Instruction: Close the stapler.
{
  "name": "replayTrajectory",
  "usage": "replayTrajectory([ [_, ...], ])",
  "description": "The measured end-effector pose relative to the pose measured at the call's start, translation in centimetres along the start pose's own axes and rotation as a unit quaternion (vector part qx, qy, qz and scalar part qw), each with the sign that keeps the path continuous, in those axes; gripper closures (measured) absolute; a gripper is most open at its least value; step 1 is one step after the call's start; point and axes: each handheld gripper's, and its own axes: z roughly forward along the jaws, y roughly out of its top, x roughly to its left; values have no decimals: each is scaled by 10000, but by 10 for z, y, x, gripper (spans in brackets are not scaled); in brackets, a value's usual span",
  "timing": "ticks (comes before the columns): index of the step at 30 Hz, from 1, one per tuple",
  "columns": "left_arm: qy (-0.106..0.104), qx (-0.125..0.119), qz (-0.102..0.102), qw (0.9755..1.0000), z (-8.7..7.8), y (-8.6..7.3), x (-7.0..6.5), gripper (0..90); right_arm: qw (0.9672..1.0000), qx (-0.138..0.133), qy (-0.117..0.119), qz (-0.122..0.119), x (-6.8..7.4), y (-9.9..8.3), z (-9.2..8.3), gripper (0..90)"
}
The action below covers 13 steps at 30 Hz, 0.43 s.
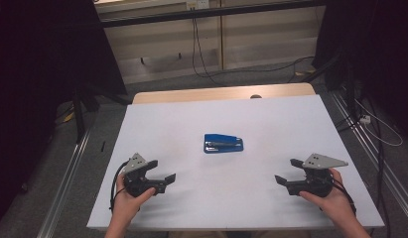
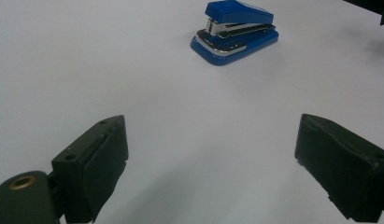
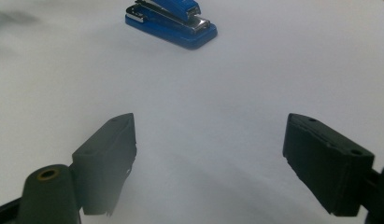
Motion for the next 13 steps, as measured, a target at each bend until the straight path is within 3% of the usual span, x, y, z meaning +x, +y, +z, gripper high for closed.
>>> replayTrajectory([
  [5,89,-47,-16,9999,-5,-3,6,95,9999,30,-7,-127,5,-3,-2,173],
  [13,110,-105,-73,9999,-6,-1,9,87,10000,-31,-14,-93,6,-5,-4,162],
])
